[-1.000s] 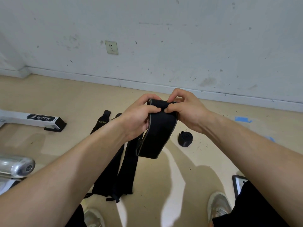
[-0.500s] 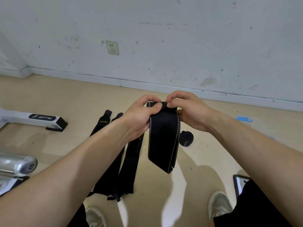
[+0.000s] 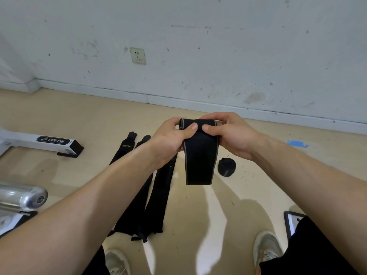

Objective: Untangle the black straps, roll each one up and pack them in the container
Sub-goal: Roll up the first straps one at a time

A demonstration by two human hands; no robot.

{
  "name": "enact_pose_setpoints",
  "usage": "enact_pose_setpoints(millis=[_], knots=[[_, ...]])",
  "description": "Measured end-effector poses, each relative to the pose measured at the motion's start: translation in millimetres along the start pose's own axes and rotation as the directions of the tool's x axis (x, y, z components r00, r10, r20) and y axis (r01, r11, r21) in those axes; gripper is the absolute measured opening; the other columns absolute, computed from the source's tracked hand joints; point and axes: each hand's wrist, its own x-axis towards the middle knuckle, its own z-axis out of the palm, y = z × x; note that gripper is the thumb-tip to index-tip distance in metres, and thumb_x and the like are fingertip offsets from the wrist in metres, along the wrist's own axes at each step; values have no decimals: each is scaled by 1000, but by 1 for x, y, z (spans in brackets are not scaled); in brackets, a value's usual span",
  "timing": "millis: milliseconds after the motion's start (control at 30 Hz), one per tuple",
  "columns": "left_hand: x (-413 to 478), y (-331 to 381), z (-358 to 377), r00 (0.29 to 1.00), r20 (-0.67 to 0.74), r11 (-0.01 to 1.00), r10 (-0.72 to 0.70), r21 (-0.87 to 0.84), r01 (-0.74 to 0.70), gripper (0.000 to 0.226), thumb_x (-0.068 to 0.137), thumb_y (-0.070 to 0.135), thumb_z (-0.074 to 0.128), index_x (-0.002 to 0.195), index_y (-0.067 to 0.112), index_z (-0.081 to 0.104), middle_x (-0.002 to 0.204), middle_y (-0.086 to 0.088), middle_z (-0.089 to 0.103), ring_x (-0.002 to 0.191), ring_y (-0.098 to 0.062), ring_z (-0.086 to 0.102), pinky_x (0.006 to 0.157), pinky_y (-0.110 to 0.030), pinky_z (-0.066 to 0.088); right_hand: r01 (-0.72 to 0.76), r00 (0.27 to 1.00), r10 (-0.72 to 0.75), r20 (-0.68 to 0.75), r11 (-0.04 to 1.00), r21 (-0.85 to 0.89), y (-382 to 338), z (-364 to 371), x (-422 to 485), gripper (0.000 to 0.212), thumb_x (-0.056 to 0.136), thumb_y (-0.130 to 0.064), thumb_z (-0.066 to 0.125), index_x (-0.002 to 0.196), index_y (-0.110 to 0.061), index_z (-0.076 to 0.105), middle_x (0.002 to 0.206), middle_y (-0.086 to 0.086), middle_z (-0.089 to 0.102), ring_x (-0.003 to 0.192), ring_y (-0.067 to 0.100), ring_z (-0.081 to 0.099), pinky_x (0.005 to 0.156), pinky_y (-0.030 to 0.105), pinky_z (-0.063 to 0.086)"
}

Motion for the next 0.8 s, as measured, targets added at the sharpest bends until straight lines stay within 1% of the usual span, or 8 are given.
enact_pose_setpoints(millis=[100, 167, 267, 367, 467, 600, 667, 800], knots=[[0, 0, 8, 1000, -7, 999, -1, 38, 1, 33, 98, 35, 65, 122, 12, 62, 116, -15, 73, 109, -32, 71, 103, -51, 54, 29, 998, -32, -54, 999, -42, 7, 4, 2, 24, 95, 5, 61, 116, -6, 66, 104, 16, 68, 95, 27, 69, 84, 33, 56], [1, 2, 12, 1000, -6, 999, 0, 48, 0, 41, 102, 46, 56, 120, 10, 66, 113, -17, 74, 106, -32, 72, 101, -47, 56, 48, 996, -52, -69, 997, -67, 10, 8, 1, 28, 95, 5, 61, 119, -7, 65, 108, 17, 70, 100, 30, 70, 87, 35, 58], [3, 0, 13, 999, -16, 996, 50, 77, -48, 75, 82, 69, 58, 126, 9, 65, 113, -16, 75, 104, -32, 74, 95, -47, 59, 77, 992, -83, -98, 995, -65, 11, 12, 0, 30, 94, 5, 62, 122, -7, 66, 113, 19, 70, 107, 33, 70, 96, 41, 58], [14, -13, 9, 996, -54, 998, 65, 6, -65, 94, 65, 74, 63, 133, 10, 58, 120, -16, 72, 107, -32, 73, 95, -51, 59, 80, 990, -77, -115, 997, 16, 10, 13, -1, 31, 94, 2, 64, 122, -12, 66, 113, 16, 71, 105, 31, 70, 91, 37, 58], [13, -11, 11, 992, -100, 995, 78, -46, -83, 87, 72, 68, 65, 134, 8, 56, 122, -16, 71, 109, -32, 72, 95, -51, 59, -10, 998, 13, -55, 999, 43, 8, 18, -3, 26, 100, -12, 60, 126, -13, 63, 112, 10, 74, 98, 23, 73, 75, 30, 58], [8, -9, 15, 979, -188, 990, 81, -99, -101, 55, 95, 48, 58, 132, 8, 52, 121, -17, 69, 110, -31, 70, 97, -51, 58, -57, 998, 59, -27, 996, 62, 14, 27, -1, 28, 102, -12, 53, 128, -10, 62, 120, 13, 72, 110, 29, 70, 98, 41, 55], [7, -11, 15, 977, -191, 987, 94, -108, -116, 46, 101, 42, 57, 132, 8, 51, 122, -17, 67, 111, -31, 69, 98, -51, 57, -74, 996, 76, -38, 995, 69, 15, 28, 1, 31, 100, -16, 55, 130, -11, 60, 123, 15, 71, 112, 31, 69, 101, 44, 54], [7, -11, 13, 980, -137, 989, 142, -30, -148, 27, 106, 30, 54, 128, 16, 48, 122, -13, 63, 114, -30, 66, 98, -46, 57, -117, 993, 115, 22, 983, 141, 14, 25, 2, 51, 102, -52, 48, 129, -12, 63, 120, 14, 73, 111, 30, 70, 101, 45, 54]])
